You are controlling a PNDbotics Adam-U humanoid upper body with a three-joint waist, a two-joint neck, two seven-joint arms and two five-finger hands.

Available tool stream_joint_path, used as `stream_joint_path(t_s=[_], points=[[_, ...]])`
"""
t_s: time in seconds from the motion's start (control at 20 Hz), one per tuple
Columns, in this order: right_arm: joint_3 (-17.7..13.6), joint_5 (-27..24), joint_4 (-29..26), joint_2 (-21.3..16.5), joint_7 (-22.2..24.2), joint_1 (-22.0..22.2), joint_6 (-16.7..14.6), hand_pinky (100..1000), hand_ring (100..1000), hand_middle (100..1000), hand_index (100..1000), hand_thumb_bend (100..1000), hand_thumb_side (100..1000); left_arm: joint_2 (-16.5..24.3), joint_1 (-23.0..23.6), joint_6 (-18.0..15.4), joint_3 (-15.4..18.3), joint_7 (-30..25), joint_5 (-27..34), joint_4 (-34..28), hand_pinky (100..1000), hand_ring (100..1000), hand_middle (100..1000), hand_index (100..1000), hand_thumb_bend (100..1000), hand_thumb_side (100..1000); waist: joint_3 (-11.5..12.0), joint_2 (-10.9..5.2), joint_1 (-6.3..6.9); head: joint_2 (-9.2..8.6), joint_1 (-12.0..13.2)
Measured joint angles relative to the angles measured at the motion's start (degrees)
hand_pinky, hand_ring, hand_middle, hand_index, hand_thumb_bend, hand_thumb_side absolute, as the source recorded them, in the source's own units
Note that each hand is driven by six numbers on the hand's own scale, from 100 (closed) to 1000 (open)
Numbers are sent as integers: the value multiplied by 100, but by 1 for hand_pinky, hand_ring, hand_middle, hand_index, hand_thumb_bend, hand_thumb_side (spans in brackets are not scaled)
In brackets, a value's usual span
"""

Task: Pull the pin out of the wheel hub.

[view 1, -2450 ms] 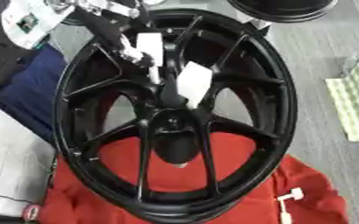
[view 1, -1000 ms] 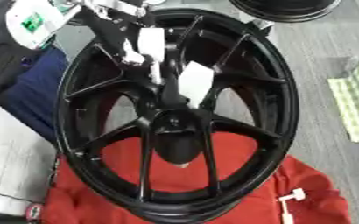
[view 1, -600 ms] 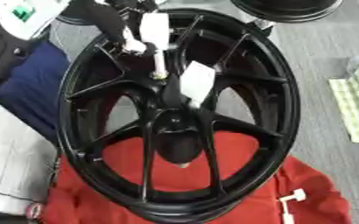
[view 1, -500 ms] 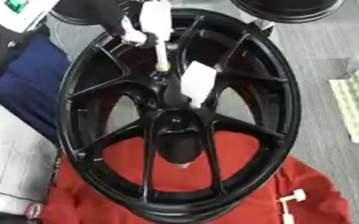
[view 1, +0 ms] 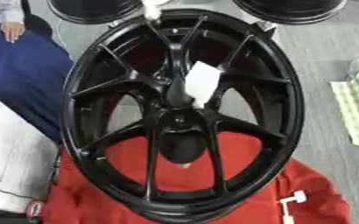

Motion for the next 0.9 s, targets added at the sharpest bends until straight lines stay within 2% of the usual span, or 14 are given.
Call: stream_joint_path(t_s=[0.1, 0.3, 0.35, 0.45, 0.5, 0.55, 0.6, 0.65, 0.7, 0.8, 0.85, 0.9], points=[[-24, 14, 0, -1, 3, 1, 3, 434, 616, 490, 690, 100, 610, 313, 441, 1, 318, 302, -70, 134, 660, 493, 331, 522, 100, 221, 28, 0, -15, 0, -35], [-36, 65, 0, -1, 3, -1, 3, 434, 616, 490, 690, 100, 603, 711, 1207, -72, 740, 766, -271, 381, 666, 504, 347, 533, 100, 211, 61, 0, -42, -5, -68], [-37, 70, 0, -1, 2, -2, 2, 435, 616, 490, 690, 100, 600, 759, 1361, -93, 792, 828, -303, 439, 676, 518, 369, 554, 100, 202, 62, 0, -53, -17, -77], [-37, 81, 0, 0, -1, -6, -1, 435, 616, 491, 690, 100, 598, 810, 1644, -133, 851, 896, -359, 561, 751, 615, 497, 699, 100, 227, 63, -1, -70, -42, -80], [-37, 91, 0, 0, -3, -7, -3, 435, 616, 491, 689, 100, 599, 827, 1777, -161, 852, 904, -407, 616, 817, 732, 632, 818, 100, 308, 63, -1, -80, -49, -80], [-36, 93, 0, 0, -5, -9, -5, 434, 616, 491, 689, 100, 599, 848, 1906, -201, 852, 895, -474, 674, 869, 831, 779, 890, 154, 420, 62, -1, -87, -54, -80], [-36, 94, 0, 0, -5, -10, -5, 435, 616, 491, 689, 100, 600, 851, 2016, -246, 857, 881, -556, 740, 899, 882, 833, 926, 267, 500, 62, -1, -93, -63, -78], [-36, 95, 0, 0, -5, -10, -5, 435, 616, 491, 690, 100, 601, 851, 2111, -292, 874, 872, -658, 813, 919, 916, 867, 948, 403, 629, 59, -1, -99, -73, -73], [-36, 95, 0, 0, -5, -9, -5, 435, 616, 491, 689, 100, 602, 851, 2190, -335, 897, 874, -779, 894, 924, 923, 871, 949, 434, 658, 55, -1, -106, -83, -65], [-45, 98, 0, 1, -5, -5, -5, 434, 615, 491, 689, 100, 604, 851, 2300, -412, 951, 904, -1014, 1060, 923, 927, 877, 953, 409, 793, 51, -1, -125, -99, -54], [-58, 100, 0, 2, -5, -3, -5, 434, 616, 491, 689, 100, 603, 851, 2327, -447, 972, 921, -1109, 1130, 921, 923, 874, 952, 371, 840, 48, -1, -136, -99, -51], [-67, 100, 0, 2, -5, -3, -5, 434, 615, 491, 689, 100, 601, 851, 2346, -482, 990, 933, -1169, 1181, 920, 921, 873, 950, 351, 849, 45, -1, -145, -99, -50]])
